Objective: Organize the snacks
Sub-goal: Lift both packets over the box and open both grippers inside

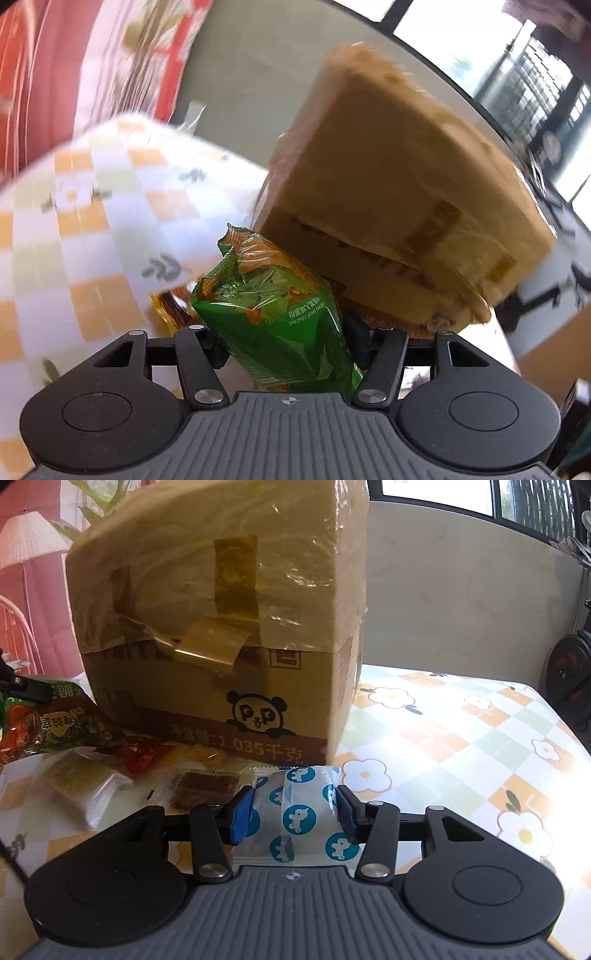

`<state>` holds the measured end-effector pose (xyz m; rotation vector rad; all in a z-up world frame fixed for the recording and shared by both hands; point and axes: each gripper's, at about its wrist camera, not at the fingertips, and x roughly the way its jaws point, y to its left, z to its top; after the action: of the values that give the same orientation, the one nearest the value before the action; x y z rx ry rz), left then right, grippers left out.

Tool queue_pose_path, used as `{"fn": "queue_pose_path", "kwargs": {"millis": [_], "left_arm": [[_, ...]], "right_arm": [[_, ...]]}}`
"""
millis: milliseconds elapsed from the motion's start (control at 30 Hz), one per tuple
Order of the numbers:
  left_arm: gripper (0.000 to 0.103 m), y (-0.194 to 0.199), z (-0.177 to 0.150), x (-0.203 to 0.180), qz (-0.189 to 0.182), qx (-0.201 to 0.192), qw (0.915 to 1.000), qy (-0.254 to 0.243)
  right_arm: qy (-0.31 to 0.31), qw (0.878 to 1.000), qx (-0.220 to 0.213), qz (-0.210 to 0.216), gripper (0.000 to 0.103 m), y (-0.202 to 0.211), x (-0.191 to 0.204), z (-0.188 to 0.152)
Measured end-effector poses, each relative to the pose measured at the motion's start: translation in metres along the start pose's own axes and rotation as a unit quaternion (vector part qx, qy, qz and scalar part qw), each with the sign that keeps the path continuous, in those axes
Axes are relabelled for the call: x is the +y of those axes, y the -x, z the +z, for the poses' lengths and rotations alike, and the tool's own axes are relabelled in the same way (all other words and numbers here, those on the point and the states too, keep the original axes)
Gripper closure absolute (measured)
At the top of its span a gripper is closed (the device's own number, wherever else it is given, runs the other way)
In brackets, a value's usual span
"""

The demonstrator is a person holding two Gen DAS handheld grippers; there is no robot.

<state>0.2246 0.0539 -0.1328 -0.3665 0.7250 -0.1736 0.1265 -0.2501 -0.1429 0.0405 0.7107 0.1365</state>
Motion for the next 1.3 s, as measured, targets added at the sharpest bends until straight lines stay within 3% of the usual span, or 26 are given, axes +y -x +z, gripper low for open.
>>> {"fn": "queue_pose_path", "kwargs": {"millis": [233,467,667,800,933,1067,1300], "left_arm": [[0.041,0.037,-0.003,-0.019,-0.01,-0.033,0.9964,-0.077],[0.041,0.078,0.011,-0.05,-0.036,-0.098,0.9872,-0.12],[0.041,0.095,0.038,-0.085,-0.056,-0.154,0.9744,-0.155],[0.041,0.091,0.066,-0.106,-0.051,-0.184,0.9657,-0.176],[0.041,0.078,0.094,-0.122,-0.039,-0.193,0.9637,-0.181],[0.041,0.057,0.117,-0.136,-0.017,-0.2,0.9612,-0.189],[0.04,0.001,0.135,-0.147,0.03,-0.169,0.9622,-0.211]], "right_arm": [[-0.017,0.999,-0.037,0.008,0.054,0.054,-0.002,0.007],[0.01,0.994,-0.105,0.012,0.054,0.111,0.009,0.065],[0.036,0.987,-0.153,0.031,0.054,0.13,0.023,0.123],[0.063,0.982,-0.172,0.036,0.054,0.114,0.034,0.156],[0.069,0.981,-0.178,0.039,0.054,0.084,0.04,0.184],[0.059,0.984,-0.163,0.039,0.054,0.048,0.043,0.206],[0.044,0.992,-0.114,0.014,0.054,-0.01,0.034,0.219]]}}
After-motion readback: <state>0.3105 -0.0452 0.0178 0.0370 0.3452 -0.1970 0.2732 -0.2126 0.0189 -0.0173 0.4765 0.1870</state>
